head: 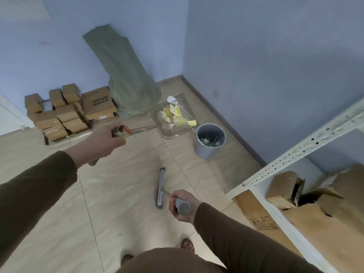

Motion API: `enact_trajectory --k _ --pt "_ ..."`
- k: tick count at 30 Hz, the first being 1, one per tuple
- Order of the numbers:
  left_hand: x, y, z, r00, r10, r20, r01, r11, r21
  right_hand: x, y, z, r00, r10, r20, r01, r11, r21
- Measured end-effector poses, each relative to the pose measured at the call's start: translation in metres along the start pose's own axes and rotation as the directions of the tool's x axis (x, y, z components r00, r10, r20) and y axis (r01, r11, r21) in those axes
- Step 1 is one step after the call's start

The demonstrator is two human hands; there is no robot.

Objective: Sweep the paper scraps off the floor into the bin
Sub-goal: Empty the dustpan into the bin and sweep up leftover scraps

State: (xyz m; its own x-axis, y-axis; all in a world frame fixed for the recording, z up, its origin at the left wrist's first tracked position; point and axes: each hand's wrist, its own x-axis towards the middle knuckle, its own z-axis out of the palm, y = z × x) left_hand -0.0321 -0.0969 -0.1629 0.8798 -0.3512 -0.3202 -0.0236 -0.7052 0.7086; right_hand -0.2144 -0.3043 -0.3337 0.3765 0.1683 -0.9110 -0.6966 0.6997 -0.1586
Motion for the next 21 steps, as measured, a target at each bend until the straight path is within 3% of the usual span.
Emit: enact_trajectory --k 4,8,15,21 --pt "0.019 0.043 0.037 0.987 0.159 0.03 -0.159 0.93 0.331 -0.002 -0.003 -0.021 1.0 0.005 -0.016 -0.006 1.0 -0.027" --pt "0.028 0.082 0.079 0.952 0.288 0.103 -0.291 0.747 0.598 0.001 -0.004 -0.037 1.0 0.029 -0.007 -0.029 0.999 -0.037" --pt "0.042 0.078 0.145 0.925 0.252 0.284 -0.369 0.42 0.829 0.002 -0.004 -0.056 0.999 0.052 -0.005 -0.053 0.994 -0.095" --pt "0.047 0.052 0.171 0.9 0.215 0.378 -0.429 0.296 0.853 0.006 0.0 -0.066 0.998 0.065 0.003 -0.064 0.981 -0.181"
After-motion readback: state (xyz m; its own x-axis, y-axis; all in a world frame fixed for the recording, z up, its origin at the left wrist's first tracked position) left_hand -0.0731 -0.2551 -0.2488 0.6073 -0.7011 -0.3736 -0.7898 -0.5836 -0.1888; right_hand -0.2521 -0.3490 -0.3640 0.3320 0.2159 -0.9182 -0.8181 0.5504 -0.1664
